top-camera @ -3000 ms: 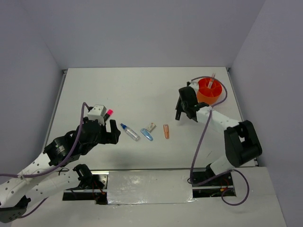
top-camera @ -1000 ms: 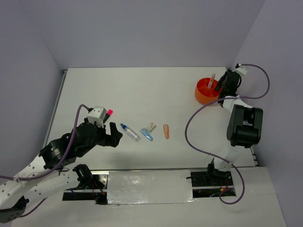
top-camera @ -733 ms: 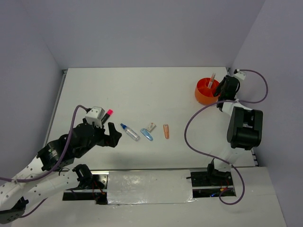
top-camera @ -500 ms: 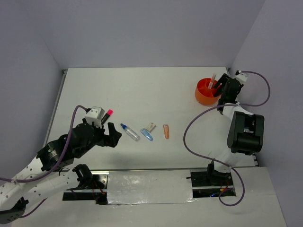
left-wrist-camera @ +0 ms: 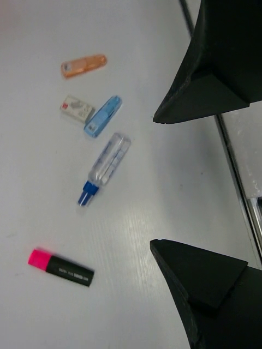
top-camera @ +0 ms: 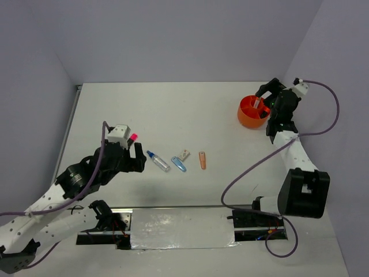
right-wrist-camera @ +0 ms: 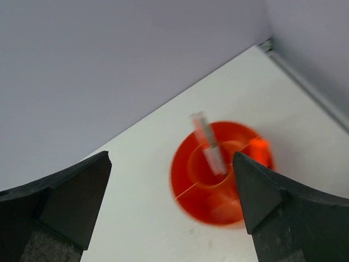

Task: Sort the stationery into containers
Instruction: Place the pen in the storage box, then pick up the pen from the center of the board.

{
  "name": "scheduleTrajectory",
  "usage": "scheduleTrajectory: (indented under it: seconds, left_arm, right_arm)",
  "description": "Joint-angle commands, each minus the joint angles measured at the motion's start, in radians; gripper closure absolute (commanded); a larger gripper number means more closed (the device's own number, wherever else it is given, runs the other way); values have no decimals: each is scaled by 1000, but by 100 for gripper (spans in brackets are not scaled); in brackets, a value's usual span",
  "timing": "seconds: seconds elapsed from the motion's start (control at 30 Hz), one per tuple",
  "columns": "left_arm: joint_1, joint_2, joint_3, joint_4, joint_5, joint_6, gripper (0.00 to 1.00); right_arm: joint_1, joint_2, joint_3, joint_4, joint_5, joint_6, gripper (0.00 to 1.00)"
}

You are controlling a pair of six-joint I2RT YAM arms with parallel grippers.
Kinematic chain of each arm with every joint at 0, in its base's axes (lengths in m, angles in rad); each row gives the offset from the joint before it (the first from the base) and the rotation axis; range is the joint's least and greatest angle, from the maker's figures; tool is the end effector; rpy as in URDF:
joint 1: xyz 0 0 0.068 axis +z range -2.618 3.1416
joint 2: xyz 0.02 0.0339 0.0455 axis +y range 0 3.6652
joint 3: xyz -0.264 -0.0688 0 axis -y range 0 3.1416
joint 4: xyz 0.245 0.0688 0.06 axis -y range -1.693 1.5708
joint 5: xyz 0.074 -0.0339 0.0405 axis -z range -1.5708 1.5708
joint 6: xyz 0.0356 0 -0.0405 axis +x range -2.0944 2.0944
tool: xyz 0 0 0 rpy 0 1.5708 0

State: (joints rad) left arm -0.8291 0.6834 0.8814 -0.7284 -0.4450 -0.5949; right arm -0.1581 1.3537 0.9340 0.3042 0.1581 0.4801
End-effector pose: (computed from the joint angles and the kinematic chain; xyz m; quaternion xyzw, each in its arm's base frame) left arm 0.1027 -0.0894 0.3335 -0.0101 0.8533 -0.1718 0.4921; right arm 0.3149 -0.0559 0.3137 0.2834 0.6904 0.0481 0.6639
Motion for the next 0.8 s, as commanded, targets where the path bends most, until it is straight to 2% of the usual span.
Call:
scheduleTrajectory:
  seconds: [0.0, 0.03, 0.1, 0.2, 0.27, 0.3, 0.37, 0.4, 0.43, 0.5, 0.53, 0.67, 0.7, 0.77]
  left_arm:
    - [111, 120, 37, 59, 1, 67, 1]
    - [190, 145, 36, 82, 106, 87, 1]
    - [254, 205, 42, 122, 184, 150, 1]
    - [318, 251, 64, 223, 213, 269, 1]
    - [366, 287, 97, 300, 223, 342, 1]
    - [427, 309, 106, 323, 235, 352, 1]
    - [507, 422, 143, 356, 355, 375, 1]
    - [594, 467, 155, 357, 408, 383, 2]
    - [643, 555, 184, 353, 516, 392, 5]
    - [784, 625, 199, 362, 656, 373, 9]
    - [817, 675, 194, 377, 704, 362, 9]
    - [826, 791, 174, 376, 697, 382, 8]
    - [826, 815, 145, 382, 687, 389, 1]
    - [823, 835, 120, 399, 645, 392, 1]
  right_arm:
    - [129, -105, 20, -180, 0, 26, 0]
    - [209, -151, -16, -195, -6, 15, 0]
    - [259, -236, -70, -214, -61, 20, 0]
    - [334, -371, -261, -154, -202, 84, 0]
    - [393, -436, -326, -143, -226, 115, 0]
    - [406, -503, -392, -142, -230, 136, 0]
    - [436, -571, -452, -139, -250, 156, 0]
    - [436, -635, -489, -149, -267, 160, 0]
    - [439, -665, -500, -195, -276, 161, 0]
    - [440, -761, -518, -243, -310, 146, 0]
    - [439, -792, -524, -290, -315, 141, 0]
    - [439, -938, -532, -418, -342, 88, 0]
    - [439, -952, -531, -434, -373, 68, 0]
    - [439, -975, -525, -480, -393, 48, 0]
